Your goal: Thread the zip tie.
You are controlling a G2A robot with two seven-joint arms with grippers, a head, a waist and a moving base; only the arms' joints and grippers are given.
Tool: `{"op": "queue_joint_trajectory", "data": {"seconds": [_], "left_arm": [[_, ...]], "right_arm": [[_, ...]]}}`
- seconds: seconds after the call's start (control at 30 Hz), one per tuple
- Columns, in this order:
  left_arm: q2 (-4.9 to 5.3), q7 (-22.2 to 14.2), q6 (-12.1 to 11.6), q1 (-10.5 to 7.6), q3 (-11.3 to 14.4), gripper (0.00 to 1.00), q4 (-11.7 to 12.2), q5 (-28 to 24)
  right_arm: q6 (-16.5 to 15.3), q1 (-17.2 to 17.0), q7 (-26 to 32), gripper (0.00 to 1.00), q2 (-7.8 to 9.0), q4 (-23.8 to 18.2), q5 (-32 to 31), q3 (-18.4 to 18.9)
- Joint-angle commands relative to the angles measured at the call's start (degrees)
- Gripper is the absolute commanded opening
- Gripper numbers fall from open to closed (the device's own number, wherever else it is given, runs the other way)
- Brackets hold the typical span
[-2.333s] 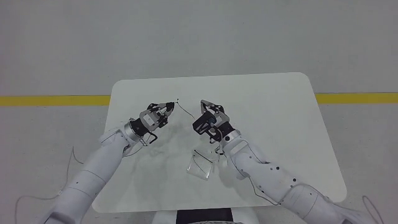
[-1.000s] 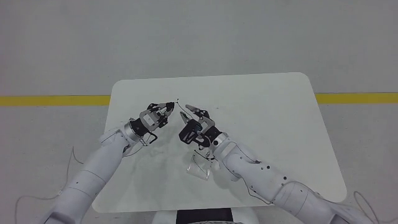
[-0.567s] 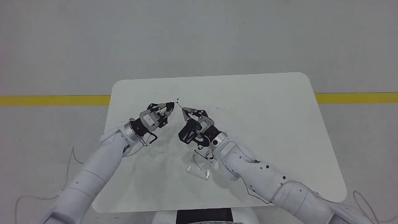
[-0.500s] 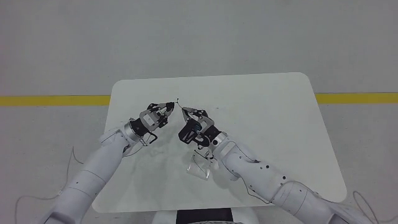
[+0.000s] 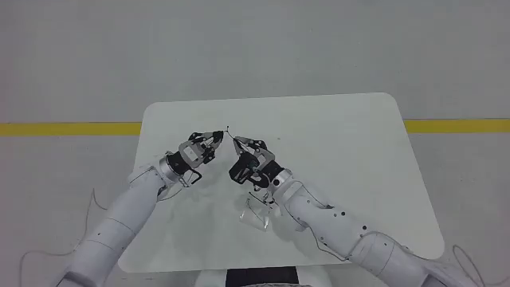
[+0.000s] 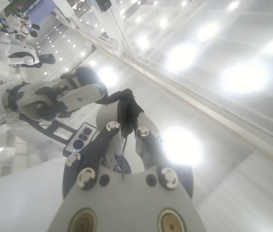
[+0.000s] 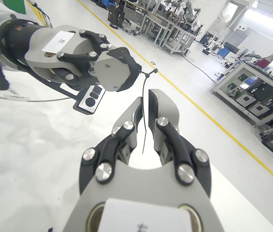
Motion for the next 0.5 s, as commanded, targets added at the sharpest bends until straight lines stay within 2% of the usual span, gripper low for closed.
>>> {"op": "queue_joint_trajectory", "data": {"seconds": [0.0,0.27,0.37,0.4,0.47], "left_arm": [[0.00,0.00,0.00,0.00,0.00,0.00,0.00,0.00],[0.00,0.00,0.00,0.00,0.00,0.00,0.00,0.00],[0.00,0.00,0.00,0.00,0.00,0.00,0.00,0.00],[0.00,0.00,0.00,0.00,0.00,0.00,0.00,0.00],[0.00,0.00,0.00,0.00,0.00,0.00,0.00,0.00]], "right_arm": [[0.05,0.00,-0.09,0.08,0.04,-0.09,0.00,0.01],[0.03,0.06,-0.06,0.09,0.26,-0.28,0.00,-0.05],[0.03,-0.01,-0.14,0.05,0.34,-0.34,0.00,0.04],[0.00,-0.04,-0.15,0.00,0.36,-0.35,0.00,0.09],[-0.06,-0.10,-0.19,0.00,0.40,-0.36,0.00,0.16]]}}
